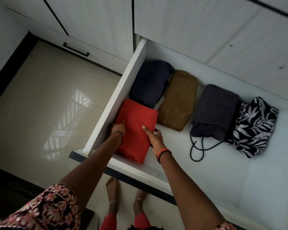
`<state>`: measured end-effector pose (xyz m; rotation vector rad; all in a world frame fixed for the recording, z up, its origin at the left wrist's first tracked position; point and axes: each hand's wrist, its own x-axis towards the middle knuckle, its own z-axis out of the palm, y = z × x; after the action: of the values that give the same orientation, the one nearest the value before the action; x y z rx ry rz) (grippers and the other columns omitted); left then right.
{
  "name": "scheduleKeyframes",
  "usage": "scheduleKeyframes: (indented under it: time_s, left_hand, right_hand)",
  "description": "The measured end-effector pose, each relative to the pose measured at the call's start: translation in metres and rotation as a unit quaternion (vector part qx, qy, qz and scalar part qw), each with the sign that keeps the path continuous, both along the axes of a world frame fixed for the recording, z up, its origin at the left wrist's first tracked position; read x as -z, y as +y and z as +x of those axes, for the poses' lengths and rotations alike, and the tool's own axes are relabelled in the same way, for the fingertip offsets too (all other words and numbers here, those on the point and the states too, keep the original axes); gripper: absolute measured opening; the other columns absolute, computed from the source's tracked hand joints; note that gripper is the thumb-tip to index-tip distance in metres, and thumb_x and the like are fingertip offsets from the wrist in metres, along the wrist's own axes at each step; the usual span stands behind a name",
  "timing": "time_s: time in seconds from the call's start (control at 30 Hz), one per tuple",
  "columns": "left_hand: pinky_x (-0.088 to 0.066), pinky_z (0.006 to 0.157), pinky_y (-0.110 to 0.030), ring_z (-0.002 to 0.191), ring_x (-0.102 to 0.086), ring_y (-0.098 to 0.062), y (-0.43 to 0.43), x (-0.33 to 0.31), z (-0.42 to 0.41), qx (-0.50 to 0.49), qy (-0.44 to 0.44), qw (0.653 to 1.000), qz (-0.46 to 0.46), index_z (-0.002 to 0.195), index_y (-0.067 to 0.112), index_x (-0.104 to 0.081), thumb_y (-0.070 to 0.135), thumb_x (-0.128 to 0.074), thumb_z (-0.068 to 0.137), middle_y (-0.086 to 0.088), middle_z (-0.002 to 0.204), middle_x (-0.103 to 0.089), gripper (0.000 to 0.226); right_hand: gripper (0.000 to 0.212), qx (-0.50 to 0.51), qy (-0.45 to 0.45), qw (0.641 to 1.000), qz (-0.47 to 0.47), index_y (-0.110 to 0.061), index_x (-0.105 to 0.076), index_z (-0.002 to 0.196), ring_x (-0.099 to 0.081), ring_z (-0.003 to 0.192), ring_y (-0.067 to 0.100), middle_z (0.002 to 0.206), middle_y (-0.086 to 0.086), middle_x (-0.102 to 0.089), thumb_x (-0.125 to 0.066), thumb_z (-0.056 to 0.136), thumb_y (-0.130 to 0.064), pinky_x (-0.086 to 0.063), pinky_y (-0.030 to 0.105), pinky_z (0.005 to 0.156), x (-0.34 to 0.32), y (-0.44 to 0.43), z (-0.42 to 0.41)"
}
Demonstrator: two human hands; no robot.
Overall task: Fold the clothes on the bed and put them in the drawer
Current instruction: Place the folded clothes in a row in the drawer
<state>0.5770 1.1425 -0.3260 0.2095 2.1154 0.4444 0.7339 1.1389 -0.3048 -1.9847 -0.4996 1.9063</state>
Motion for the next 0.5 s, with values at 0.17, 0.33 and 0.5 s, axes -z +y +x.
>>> scheduleKeyframes:
  time_s: [0.17, 0.33, 0.5]
  left_hand:
    - [-0.038, 0.105, -0.043, 0.123, -0.046, -0.037, -0.026, -0.048, 0.010, -0.012, -0.008, 0.998, 0.064, 0.135, -0.003, -0.041, 0.017, -0.061, 0.087, -0.022, 0.135, -0.046, 0.056]
    - [-0.044, 0.093, -0.035, 0.103, -0.053, -0.020, -0.079, -0.123, 0.021, -0.091, -0.062, 0.977, 0.185, 0.119, 0.005, -0.055, 0.015, -0.050, 0.095, -0.007, 0.110, -0.059, 0.026]
    - [-0.038, 0.046, -0.022, 0.053, -0.041, -0.016, -0.133, -0.156, 0.032, -0.190, -0.134, 0.963, 0.134, 0.073, 0.010, -0.051, 0.026, -0.047, 0.098, -0.005, 0.063, -0.045, 0.030]
  right_hand:
    - [0.069, -0.011, -0.037, 0.999, -0.003, -0.008, -0.030, 0.143, -0.049, 0.123, 0.026, 0.136, 0.014, -0.048, -0.067, 0.087, -0.027, -0.040, 0.031, 0.096, -0.039, -0.019, 0.006]
    - [0.032, 0.027, -0.044, 0.999, 0.002, -0.006, -0.056, 0.122, -0.057, 0.102, 0.021, 0.114, 0.011, -0.061, -0.058, 0.090, -0.010, -0.048, 0.033, 0.096, -0.084, -0.049, 0.028]
    - [0.013, 0.119, -0.029, 0.992, 0.034, -0.006, -0.061, 0.087, -0.059, 0.073, 0.020, 0.081, 0.012, -0.062, -0.055, 0.088, 0.005, -0.055, 0.032, 0.078, -0.131, -0.087, 0.070]
